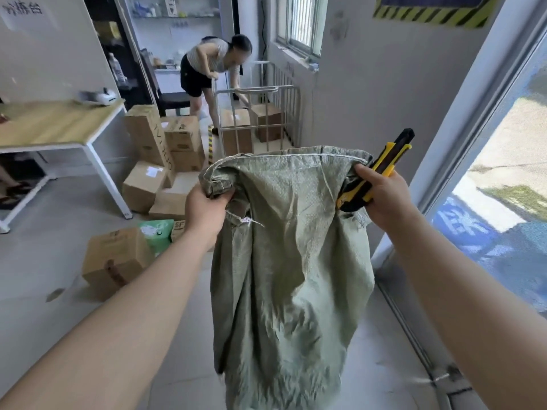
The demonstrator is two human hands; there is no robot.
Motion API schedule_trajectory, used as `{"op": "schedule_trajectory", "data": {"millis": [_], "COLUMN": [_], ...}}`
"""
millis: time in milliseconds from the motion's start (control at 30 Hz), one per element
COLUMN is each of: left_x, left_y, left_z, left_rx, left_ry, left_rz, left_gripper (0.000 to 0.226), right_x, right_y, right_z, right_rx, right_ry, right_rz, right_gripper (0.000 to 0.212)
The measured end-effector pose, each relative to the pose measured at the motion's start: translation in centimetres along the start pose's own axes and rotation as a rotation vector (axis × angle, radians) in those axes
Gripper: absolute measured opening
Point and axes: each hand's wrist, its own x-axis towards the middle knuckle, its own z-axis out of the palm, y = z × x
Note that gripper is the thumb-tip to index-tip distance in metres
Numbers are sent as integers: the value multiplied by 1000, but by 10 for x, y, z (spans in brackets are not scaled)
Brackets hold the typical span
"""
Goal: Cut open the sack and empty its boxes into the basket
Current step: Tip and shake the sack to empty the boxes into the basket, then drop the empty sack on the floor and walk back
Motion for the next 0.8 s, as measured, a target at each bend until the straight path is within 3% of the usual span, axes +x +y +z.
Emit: {"op": "schedule_trajectory", "data": {"millis": [433, 667, 800], "left_x": [74, 94, 86], "left_y": [-128, -248, -319], "left_z": [-7, 8, 26], "left_rx": [137, 414, 570], "left_ry": [-89, -65, -91], "left_rz": [-168, -427, -509], "left_gripper": [25, 48, 42], "right_x": [58, 103, 119], "right_y": [135, 252, 330], "right_z": [31, 13, -17], "right_rx": [-200, -365, -470], "right_ry": [79, 30, 36], "right_rz": [197, 371, 500], "right_gripper": [17, 11, 17]}}
